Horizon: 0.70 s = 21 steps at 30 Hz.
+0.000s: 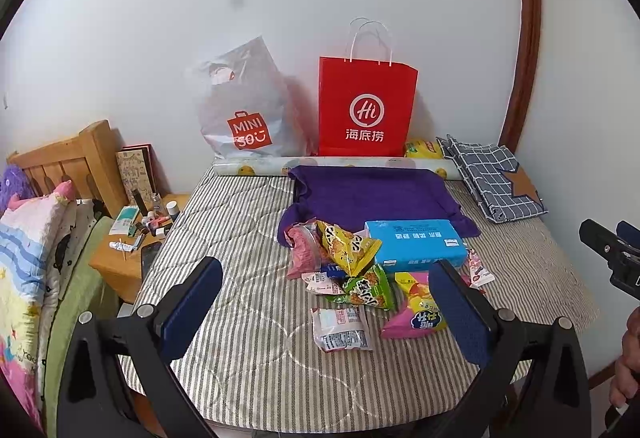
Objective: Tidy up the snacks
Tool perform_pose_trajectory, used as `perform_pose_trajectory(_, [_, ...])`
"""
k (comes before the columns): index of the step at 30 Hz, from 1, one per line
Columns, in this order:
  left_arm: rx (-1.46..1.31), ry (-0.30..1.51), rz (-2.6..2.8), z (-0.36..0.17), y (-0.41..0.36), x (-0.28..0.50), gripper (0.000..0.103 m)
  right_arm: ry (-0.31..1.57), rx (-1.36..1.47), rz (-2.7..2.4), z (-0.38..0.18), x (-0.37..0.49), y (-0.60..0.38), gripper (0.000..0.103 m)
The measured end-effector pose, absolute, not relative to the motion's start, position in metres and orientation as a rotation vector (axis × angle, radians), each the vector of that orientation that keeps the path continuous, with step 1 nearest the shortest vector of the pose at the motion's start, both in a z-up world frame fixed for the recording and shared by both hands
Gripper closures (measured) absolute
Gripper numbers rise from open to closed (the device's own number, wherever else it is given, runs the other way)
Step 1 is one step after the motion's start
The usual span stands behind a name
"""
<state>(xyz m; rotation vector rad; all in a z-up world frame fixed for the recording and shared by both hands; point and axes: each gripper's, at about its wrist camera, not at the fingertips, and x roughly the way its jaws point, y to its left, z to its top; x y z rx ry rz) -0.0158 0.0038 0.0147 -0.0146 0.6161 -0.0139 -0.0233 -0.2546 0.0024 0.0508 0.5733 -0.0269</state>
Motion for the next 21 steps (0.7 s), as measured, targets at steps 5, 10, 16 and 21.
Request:
perform_pose_trajectory(5, [-0.014,0.614,-0.009,0.0154,0.0027,-0.0154,0.001,0.576,0.055,-0.021,-0.0003,-0.0229,-0.2535,0.000])
perform_pose_trajectory(10, [-0.014,0.614,-0.009,0.0155,0.0025,-0.0151,0.001,0.575,0.053,-0.013,-0.0005,-0.0220,-0.2526,0.000])
perform_pose_trajectory(16, [-0.016,0.611,-0.009,0.0159,0.0046,-0.0161,0.001,0.567,0.052,-0.005,-0.0011,-0.0245,-0.2514,0.000])
perform_pose_trajectory(21, [-0.013,0.609,-0.003,0.0164,0.0042,-0.0158,0.001,0.566,0.056,-0.001,-0.0013,-0.0243,-0.2513,0.000])
